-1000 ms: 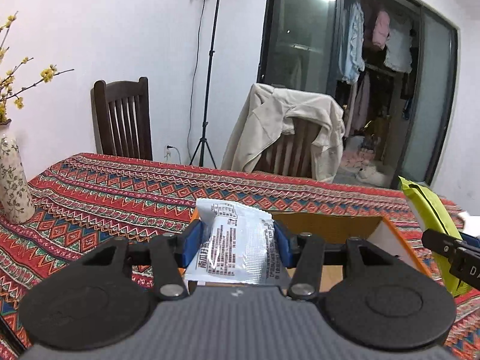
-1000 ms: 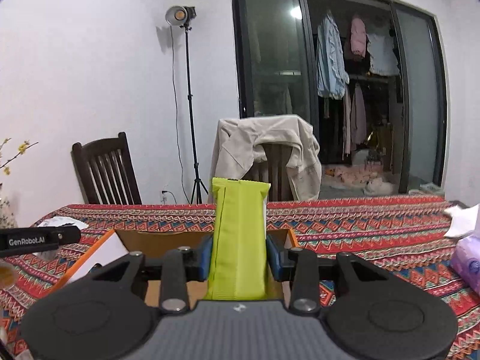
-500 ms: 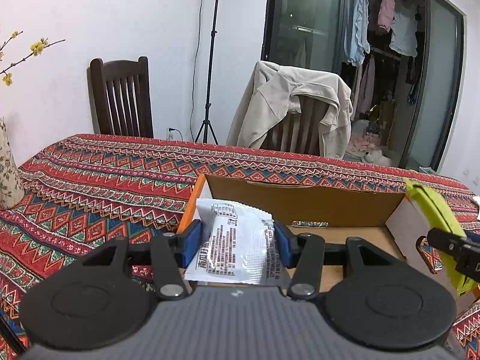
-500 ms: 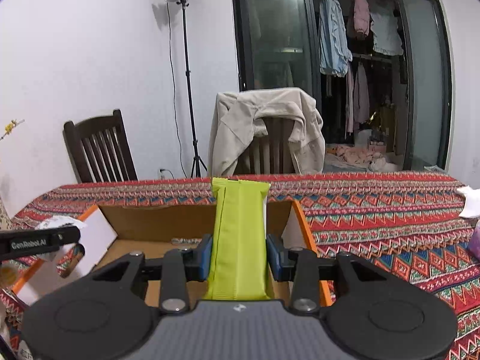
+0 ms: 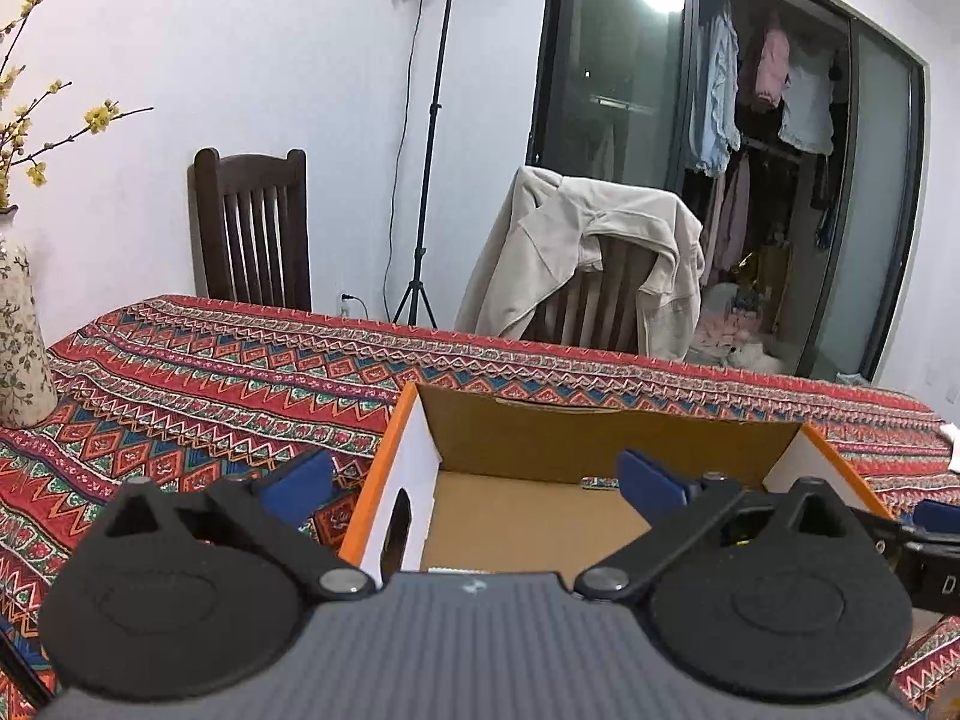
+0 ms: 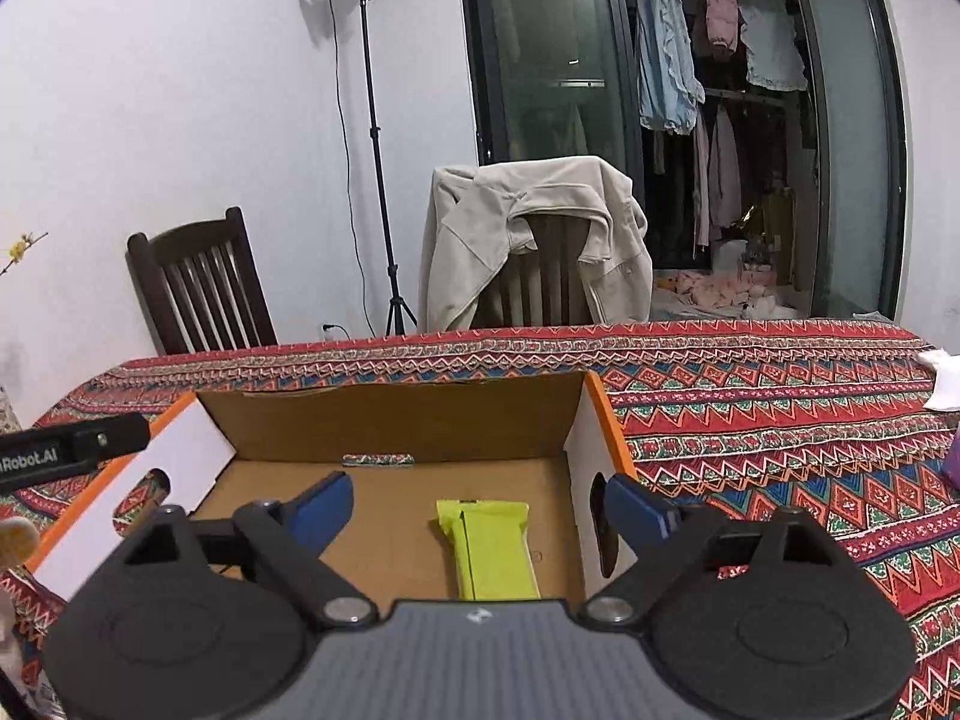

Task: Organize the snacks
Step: 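Lift both grippers out of the box and move back to the snack pile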

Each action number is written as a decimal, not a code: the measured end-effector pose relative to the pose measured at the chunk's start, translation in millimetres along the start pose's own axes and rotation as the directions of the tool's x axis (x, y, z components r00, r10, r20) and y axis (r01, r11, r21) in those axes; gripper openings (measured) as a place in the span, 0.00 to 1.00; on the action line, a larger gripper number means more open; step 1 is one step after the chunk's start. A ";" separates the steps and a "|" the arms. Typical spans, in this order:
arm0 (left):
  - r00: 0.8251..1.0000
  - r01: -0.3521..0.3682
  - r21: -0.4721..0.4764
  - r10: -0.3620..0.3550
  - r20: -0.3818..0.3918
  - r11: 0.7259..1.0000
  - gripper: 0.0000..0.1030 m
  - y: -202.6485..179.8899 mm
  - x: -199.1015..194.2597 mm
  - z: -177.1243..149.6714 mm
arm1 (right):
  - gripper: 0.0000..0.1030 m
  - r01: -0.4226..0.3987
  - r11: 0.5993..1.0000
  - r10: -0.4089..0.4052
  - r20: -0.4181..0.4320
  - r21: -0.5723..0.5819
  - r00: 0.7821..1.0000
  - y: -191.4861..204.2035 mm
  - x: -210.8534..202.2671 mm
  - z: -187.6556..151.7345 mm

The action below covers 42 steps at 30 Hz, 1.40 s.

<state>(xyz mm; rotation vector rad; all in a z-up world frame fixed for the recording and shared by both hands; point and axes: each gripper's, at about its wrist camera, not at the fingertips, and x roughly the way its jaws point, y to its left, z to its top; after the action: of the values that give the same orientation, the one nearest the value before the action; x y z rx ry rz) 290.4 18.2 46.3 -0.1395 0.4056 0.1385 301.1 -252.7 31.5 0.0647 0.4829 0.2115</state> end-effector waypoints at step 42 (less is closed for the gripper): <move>0.998 0.027 0.015 -0.028 0.059 1.000 1.00 14.0 -127.6 4.9 | 1.00 0.008 0.995 -0.003 0.046 -0.096 0.999 31.2 -121.1 -23.1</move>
<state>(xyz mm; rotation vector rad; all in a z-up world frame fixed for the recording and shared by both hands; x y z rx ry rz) 173.9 19.2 100.5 -0.1266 0.3453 0.1124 179.9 -248.3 69.5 -0.0256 0.4265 0.2270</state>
